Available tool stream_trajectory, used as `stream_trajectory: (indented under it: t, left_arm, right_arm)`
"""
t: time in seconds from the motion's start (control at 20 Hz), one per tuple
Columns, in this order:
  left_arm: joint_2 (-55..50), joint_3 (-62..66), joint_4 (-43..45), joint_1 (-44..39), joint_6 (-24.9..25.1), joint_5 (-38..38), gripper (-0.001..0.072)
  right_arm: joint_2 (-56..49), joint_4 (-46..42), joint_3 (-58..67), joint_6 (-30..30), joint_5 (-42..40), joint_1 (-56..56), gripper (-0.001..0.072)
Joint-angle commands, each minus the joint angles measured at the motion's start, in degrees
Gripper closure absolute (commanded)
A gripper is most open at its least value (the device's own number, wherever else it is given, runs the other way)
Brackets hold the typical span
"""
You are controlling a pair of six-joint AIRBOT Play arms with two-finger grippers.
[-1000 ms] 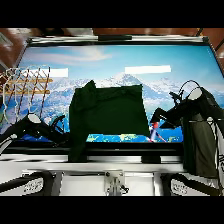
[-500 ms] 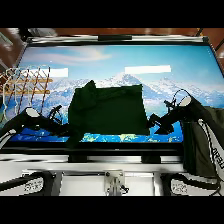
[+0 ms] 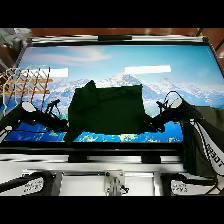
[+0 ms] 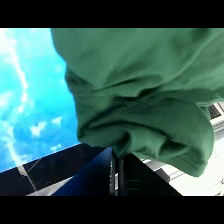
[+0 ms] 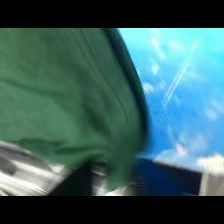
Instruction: Fold the shirts.
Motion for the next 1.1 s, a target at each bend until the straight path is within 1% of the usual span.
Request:
stream_trajectory:
  t: [0.0,0.1,0.2,0.3,0.35,0.5,0.55,0.6,0.7,0.8,0.85,0.95,1.05]
  left_arm:
    - [0.2,5.3,2.3,0.0,0.0,-2.6,0.0674]
    - [0.4,12.7,7.7,0.0,-0.2,-6.7,0.0675]
    - [1.4,23.7,12.8,0.0,-0.3,-10.4,0.0677]
    - [3.1,38.5,17.1,0.0,-3.1,-11.3,0.0677]
    - [4.1,47.3,18.4,0.0,-4.4,-11.2,0.0677]
    - [6.1,73.5,17.6,-0.4,-7.6,-9.4,0.0676]
    - [7.3,80.7,16.6,-0.9,-8.5,-7.1,0.0675]
    - [9.6,83.8,15.5,-1.2,-8.9,-3.0,0.0676]
    - [17.0,81.9,13.3,-1.6,-8.9,7.6,0.0675]
    - [24.8,76.0,13.2,-1.5,-10.2,14.4,0.0675]
    - [28.0,72.7,13.4,-1.5,-11.3,15.5,0.0675]
    - [32.0,68.7,13.4,-1.5,-12.9,15.1,0.0675]
    - [32.9,68.2,13.4,-1.5,-12.7,15.2,0.0675]
  right_arm:
    - [0.2,-0.4,1.3,-1.9,-0.3,2.6,0.0641]
    - [2.6,-0.9,5.0,-4.7,2.2,2.1,0.0642]
    - [7.5,-1.0,12.1,-6.7,2.9,1.4,0.0642]
    - [13.6,-1.4,21.8,-9.5,1.6,0.8,0.0642]
    - [16.7,-1.9,27.2,-10.2,-0.2,0.8,0.0642]
    - [26.0,-2.2,43.1,-10.3,-10.1,0.8,0.0642]
    - [28.4,-2.6,47.2,-10.3,-12.1,0.8,0.0642]
    - [30.8,-2.8,51.1,-9.9,-12.6,0.8,0.0642]
    - [35.0,-2.9,55.6,-9.2,-12.1,0.8,0.0642]
    - [39.2,-3.1,56.7,-7.8,-11.8,0.8,0.0642]
    - [40.9,-4.4,56.7,-6.3,-11.5,0.8,0.0642]
    - [43.3,-7.1,56.7,-3.1,-9.2,0.8,0.0642]
    - [44.1,-7.6,56.7,-2.7,-5.8,0.8,0.0642]
